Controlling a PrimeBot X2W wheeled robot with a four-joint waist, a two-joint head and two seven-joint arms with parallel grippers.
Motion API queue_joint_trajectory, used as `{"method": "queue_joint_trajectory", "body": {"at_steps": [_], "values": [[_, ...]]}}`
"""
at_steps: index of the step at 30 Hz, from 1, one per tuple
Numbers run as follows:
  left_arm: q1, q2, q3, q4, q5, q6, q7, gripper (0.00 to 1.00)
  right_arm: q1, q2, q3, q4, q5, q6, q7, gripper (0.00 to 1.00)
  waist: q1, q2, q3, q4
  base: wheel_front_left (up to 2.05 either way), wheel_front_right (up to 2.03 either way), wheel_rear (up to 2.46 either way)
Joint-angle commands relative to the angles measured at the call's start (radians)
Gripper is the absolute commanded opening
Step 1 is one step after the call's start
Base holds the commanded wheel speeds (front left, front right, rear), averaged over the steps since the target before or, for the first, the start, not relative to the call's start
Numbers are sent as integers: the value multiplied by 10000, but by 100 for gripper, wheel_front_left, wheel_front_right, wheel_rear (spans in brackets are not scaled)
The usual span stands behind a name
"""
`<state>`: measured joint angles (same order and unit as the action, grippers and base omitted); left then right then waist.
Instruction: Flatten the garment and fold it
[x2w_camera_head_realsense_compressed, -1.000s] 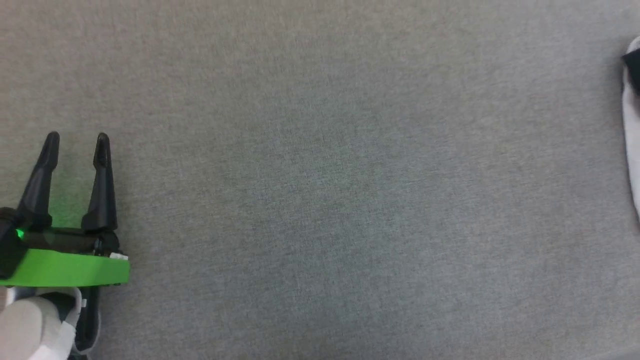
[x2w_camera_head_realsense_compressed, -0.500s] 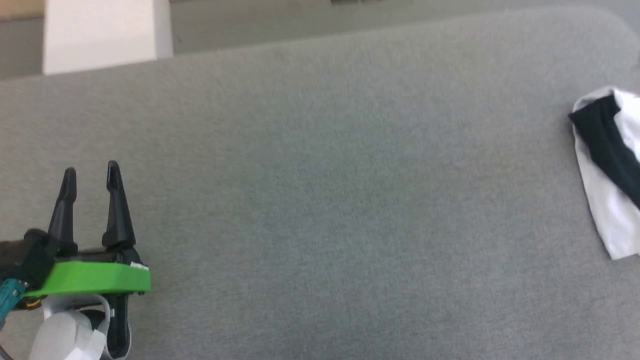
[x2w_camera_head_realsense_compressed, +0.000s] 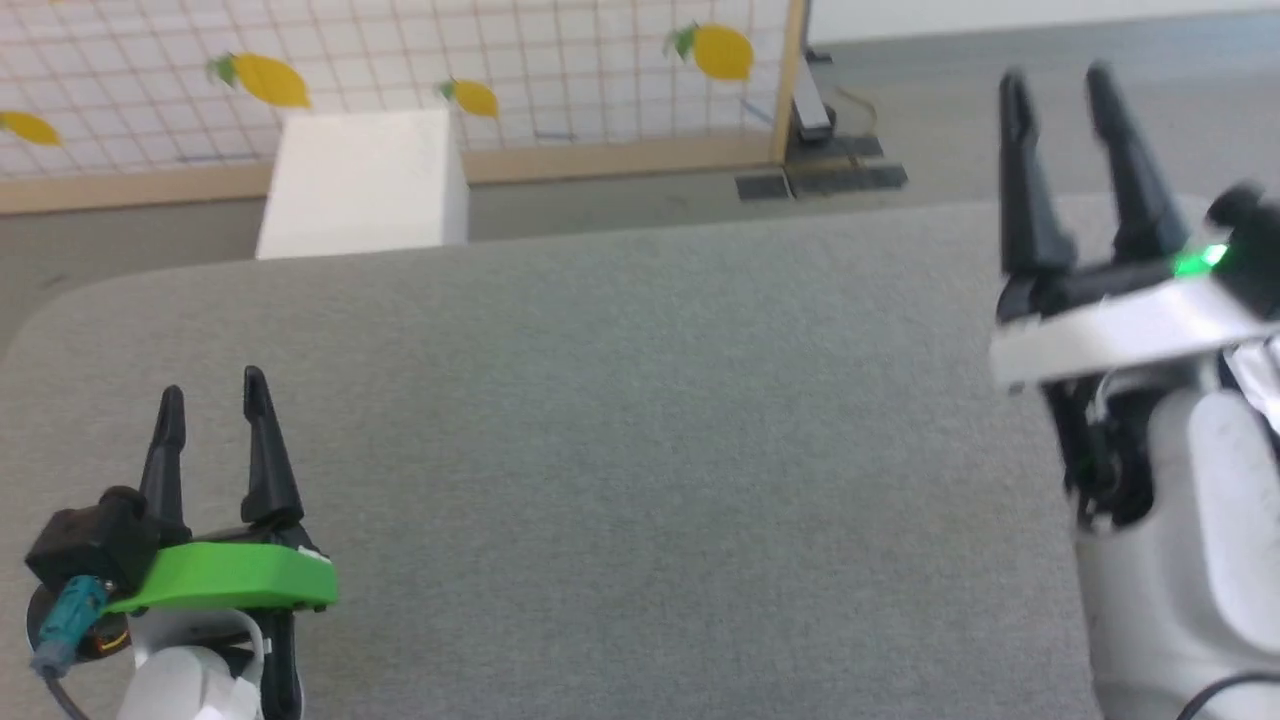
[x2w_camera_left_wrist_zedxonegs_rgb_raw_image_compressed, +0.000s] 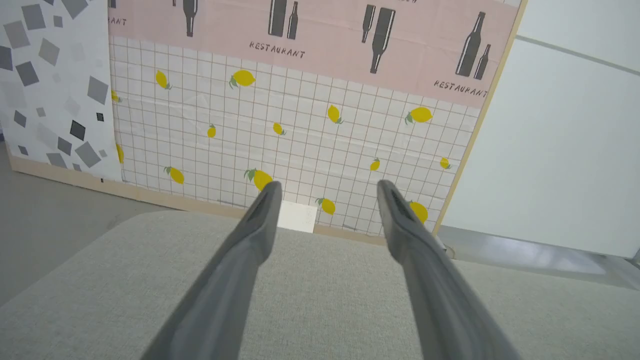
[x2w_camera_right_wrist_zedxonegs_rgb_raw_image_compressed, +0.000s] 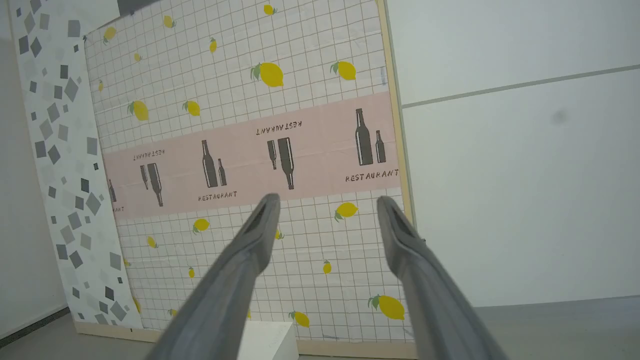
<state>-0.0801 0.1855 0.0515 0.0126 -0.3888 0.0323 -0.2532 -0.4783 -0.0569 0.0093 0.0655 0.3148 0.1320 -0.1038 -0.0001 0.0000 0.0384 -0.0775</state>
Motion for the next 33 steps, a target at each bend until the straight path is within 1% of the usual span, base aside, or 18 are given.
{"method": "queue_joint_trajectory", "body": {"at_steps": [1, 3, 5, 8, 9, 11, 12, 14, 16, 24, 28, 33], "values": [[152, -42, -41, 39, 194, 82, -64, 100, 414, 41, -16, 96, 74, -13, -209, 100, 1, 0, -646, 558, 0, 0, 0], [172, -88, -143, 74, 288, 117, -66, 100, 853, 57, 20, 205, 198, -13, -523, 100, 1, 0, -726, 623, 0, 0, 0], [202, -114, -271, 159, 435, 154, -69, 100, 1301, 61, -20, 432, 578, -13, -849, 100, 1, 0, -832, 684, 0, 0, 0], [227, -183, -400, 293, 584, 203, -73, 100, 1886, 63, 23, 772, 561, -13, -1188, 100, 1, 0, -911, 695, 0, 0, 0], [233, -191, -460, 346, 639, 191, -74, 100, 2033, 63, 33, 859, 354, -13, -1263, 100, 1, 0, -935, 693, 0, 0, 0], [254, -248, -627, 529, 735, 160, -76, 100, 2425, 64, -2, 1045, 323, -13, -1401, 100, 1, 0, -1022, 714, 0, 0, 0], [264, -271, -693, 598, 797, 173, -76, 100, 2587, 64, -1, 1081, 80, -13, -1447, 100, 1, 0, -1035, 717, 0, 0, 0], [302, -347, -885, 759, 863, 118, -77, 100, 2973, 64, -104, 1224, 128, -13, -1514, 100, 1, 0, -1050, 710, 0, 0, 0], [355, -413, -1062, 959, 909, 61, -78, 100, 3295, 65, -120, 1298, -95, -13, -1550, 100, 1, 0, -1060, 697, 0, 0, 0], [554, -553, -1407, 1909, 959, -69, -81, 100, 4230, 65, 183, 1455, -345, -13, -1576, 100, 1, 0, -922, 623, 0, 0, 0], [550, -585, -1514, 2436, 986, -86, -82, 100, 4458, 65, 369, 1511, -677, -13, -1577, 100, 1, 0, -885, 613, 0, 0, 0], [427, -603, -1619, 2878, 1069, -59, -83, 100, 4502, 66, 468, 1587, -742, -13, -1578, 100, 1, 0, -829, 632, 0, 0, 0]]}}
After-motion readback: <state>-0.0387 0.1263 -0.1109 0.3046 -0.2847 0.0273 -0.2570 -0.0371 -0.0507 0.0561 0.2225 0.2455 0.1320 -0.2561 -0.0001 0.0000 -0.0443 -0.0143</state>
